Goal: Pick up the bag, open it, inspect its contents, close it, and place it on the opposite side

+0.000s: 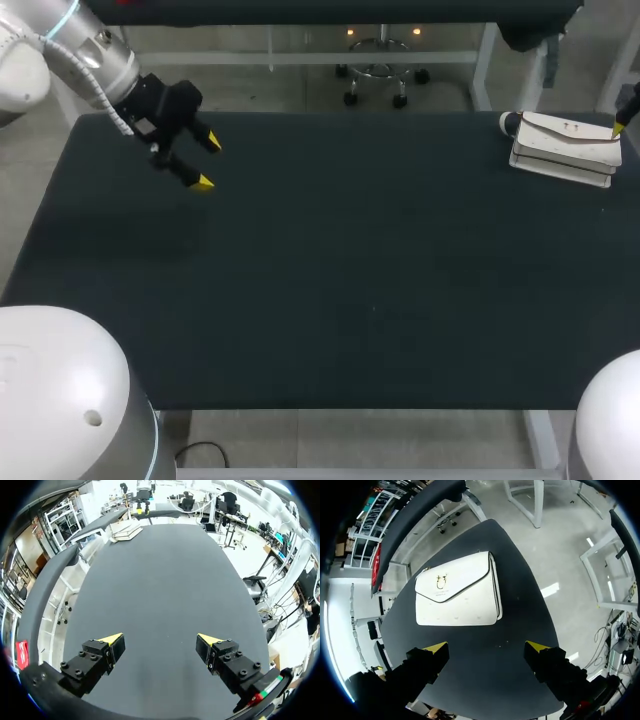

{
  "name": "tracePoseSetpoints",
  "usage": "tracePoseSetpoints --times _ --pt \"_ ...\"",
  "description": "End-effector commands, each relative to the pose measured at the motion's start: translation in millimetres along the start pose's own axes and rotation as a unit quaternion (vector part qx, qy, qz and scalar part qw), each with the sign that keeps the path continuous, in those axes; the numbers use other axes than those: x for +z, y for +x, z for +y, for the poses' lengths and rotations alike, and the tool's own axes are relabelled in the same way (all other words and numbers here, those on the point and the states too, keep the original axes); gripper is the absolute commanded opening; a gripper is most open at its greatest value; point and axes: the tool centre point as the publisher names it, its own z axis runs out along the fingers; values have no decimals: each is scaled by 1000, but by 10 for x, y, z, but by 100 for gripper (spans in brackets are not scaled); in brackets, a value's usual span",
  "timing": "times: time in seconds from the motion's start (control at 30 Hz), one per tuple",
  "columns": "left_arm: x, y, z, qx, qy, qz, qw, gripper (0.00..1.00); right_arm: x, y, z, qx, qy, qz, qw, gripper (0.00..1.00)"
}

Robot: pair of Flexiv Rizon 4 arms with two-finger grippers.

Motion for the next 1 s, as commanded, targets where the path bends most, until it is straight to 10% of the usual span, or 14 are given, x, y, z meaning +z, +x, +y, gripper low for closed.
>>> tracePoseSetpoints --times 0.03,0.63,0.83,1.0 --pt "60 36 0 2 14 -7 1000 100 61 -60 62 1 4 9 1000 100" --pt "69 19 1 9 17 -1 1000 100 258 -83 253 28 11 42 999 100" --pt "69 19 1 9 17 -1 1000 100 322 -60 334 29 16 45 998 48" --pt "69 19 1 9 17 -1 1000 100 384 -68 395 28 17 41 999 45"
